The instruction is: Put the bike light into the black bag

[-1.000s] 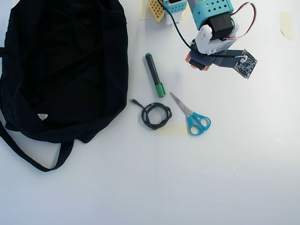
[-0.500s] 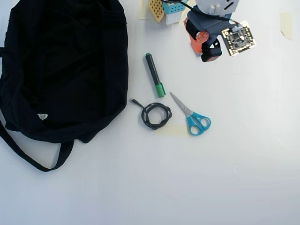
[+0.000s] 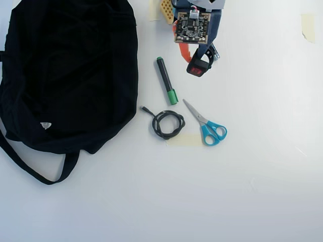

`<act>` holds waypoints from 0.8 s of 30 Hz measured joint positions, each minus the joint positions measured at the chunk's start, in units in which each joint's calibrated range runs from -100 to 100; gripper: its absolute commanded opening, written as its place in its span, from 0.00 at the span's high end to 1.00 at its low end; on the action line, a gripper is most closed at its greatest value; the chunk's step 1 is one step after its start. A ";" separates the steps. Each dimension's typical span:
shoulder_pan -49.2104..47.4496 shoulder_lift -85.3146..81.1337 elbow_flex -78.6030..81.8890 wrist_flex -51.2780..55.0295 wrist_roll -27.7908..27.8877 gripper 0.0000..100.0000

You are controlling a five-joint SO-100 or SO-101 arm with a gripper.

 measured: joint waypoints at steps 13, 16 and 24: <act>19.40 0.00 0.00 -10.05 -0.59 0.98; 23.66 0.00 0.00 -11.08 -1.61 0.98; 39.82 1.08 2.67 -20.18 -3.57 0.98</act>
